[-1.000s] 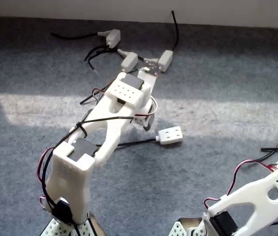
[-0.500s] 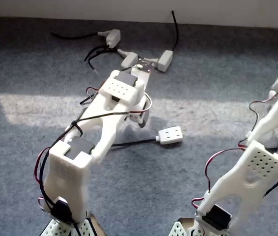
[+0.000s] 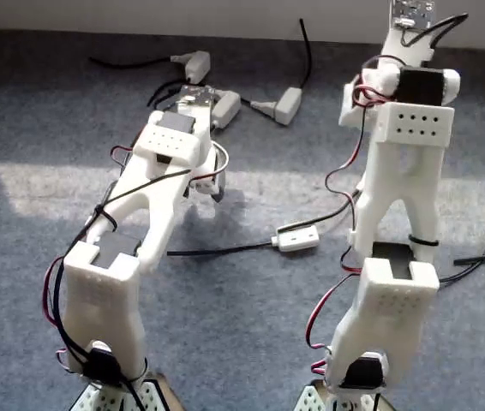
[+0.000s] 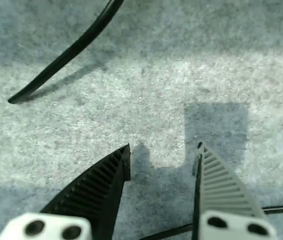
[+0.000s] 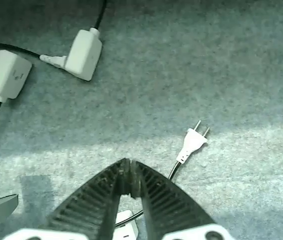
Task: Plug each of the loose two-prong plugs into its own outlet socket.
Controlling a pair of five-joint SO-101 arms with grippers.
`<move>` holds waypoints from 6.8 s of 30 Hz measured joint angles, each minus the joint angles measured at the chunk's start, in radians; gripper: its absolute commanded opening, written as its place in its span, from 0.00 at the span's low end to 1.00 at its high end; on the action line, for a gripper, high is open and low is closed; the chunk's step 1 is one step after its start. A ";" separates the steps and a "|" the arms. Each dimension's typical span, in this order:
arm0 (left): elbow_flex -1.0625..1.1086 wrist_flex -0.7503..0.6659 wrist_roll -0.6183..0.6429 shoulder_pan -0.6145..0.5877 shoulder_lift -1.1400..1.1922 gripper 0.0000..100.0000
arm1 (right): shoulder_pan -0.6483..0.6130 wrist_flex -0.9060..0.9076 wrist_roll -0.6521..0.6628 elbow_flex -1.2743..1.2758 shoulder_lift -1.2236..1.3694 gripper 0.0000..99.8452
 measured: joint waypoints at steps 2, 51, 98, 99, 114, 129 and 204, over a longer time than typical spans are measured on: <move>0.000 0.000 0.020 -0.021 0.000 0.21 | -0.054 0.000 0.000 0.000 -0.017 0.01; -1.244 0.009 -0.241 0.511 0.809 0.19 | 1.020 -0.476 0.167 0.829 -0.031 0.01; -1.293 0.155 -0.250 0.508 0.868 0.03 | 1.022 -0.476 0.167 0.898 -0.031 0.01; -1.295 0.155 -0.261 0.509 0.868 0.00 | 1.022 -0.476 0.167 0.898 -0.031 0.01; -1.355 0.192 -0.288 0.509 0.875 0.01 | 1.036 -0.476 0.167 0.898 -0.031 0.01; -1.395 0.198 -0.288 0.400 0.641 0.01 | 1.037 -0.476 0.167 0.898 -0.031 0.01; -0.239 -0.083 -1.266 -0.563 0.267 0.27 | 0.465 -0.692 -0.114 1.295 -0.091 0.01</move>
